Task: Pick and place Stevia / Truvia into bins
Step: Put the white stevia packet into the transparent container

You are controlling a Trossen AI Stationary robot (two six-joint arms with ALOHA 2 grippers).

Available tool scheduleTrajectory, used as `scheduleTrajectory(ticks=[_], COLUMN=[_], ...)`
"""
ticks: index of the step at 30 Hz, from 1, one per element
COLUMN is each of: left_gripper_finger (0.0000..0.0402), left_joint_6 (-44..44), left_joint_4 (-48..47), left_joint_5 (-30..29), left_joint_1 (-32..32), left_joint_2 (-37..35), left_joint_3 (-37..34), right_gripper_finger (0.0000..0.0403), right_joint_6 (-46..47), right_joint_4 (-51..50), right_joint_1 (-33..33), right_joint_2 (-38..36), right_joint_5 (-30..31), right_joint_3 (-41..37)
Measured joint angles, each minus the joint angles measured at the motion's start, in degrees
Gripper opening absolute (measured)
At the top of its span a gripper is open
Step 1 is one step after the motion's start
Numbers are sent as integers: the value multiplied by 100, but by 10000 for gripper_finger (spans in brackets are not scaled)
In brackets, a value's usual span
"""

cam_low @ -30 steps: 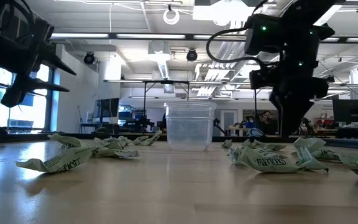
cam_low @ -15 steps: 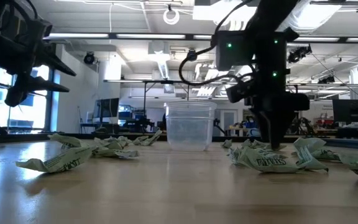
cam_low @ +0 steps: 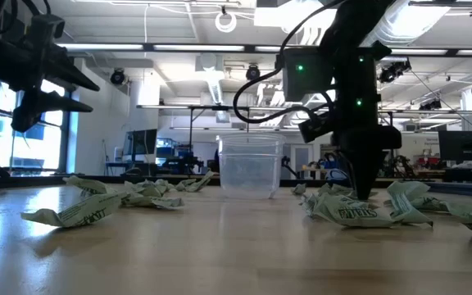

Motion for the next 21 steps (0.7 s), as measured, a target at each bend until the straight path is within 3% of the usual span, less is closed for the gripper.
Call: scheduleTrajectory(ticks=[6,11,17,21], left_gripper_finger=[216,216,216,216], left_joint_6=[-281,-683,-1178,-1593], left_joint_4=[2,-14,-18,-17], left_joint_5=[-23,-257,-1183,-1791], left_joint_1=[0,0,0,2], left_joint_2=[0,0,0,0], left_joint_3=[0,0,2,3], right_gripper_finger=[98,15,7,5], right_joint_6=[272,-29,478,608], right_joint_4=[-68,-66,219,283], right_joint_1=[-8,-102,-162,61], right_joint_2=[15,9,-27,-336], right_joint_5=[-95,-447,-1274,-1178], right_joint_3=[-3,32,441,859])
